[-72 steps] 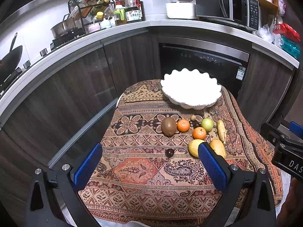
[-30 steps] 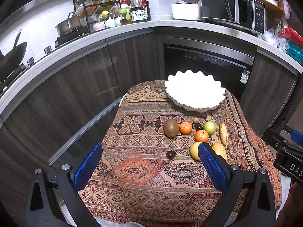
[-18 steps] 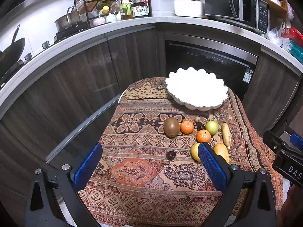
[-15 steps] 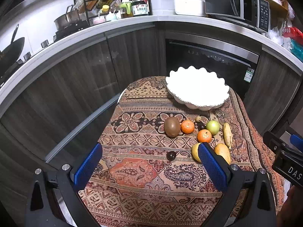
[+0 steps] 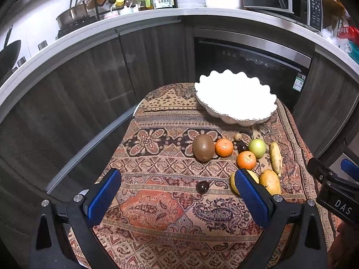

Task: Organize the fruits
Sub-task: 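Grasp the dark plum with the left gripper while the right gripper grasps the mango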

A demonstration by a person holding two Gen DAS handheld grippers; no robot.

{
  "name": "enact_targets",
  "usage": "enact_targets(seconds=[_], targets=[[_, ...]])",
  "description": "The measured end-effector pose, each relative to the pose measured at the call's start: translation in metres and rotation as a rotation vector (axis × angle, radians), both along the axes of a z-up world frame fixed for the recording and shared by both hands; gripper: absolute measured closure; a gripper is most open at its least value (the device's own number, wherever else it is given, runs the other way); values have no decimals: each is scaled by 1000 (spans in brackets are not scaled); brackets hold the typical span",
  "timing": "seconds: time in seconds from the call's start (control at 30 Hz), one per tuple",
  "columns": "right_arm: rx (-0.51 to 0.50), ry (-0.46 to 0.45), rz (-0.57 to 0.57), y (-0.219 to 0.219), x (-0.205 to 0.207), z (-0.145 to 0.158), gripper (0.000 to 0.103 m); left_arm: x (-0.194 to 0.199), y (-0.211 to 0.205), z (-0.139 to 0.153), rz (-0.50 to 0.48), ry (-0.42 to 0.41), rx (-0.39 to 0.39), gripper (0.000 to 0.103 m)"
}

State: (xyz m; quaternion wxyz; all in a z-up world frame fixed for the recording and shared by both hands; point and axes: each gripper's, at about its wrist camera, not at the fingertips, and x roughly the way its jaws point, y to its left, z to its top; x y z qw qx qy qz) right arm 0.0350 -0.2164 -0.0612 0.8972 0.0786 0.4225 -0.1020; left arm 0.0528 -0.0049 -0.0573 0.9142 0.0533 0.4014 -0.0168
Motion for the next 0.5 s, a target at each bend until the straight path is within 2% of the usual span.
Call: enact_targets(seconds=[0.5], targets=[[-19, 97, 21, -1, 24, -58, 1, 26, -8, -61, -26, 85, 15, 1]])
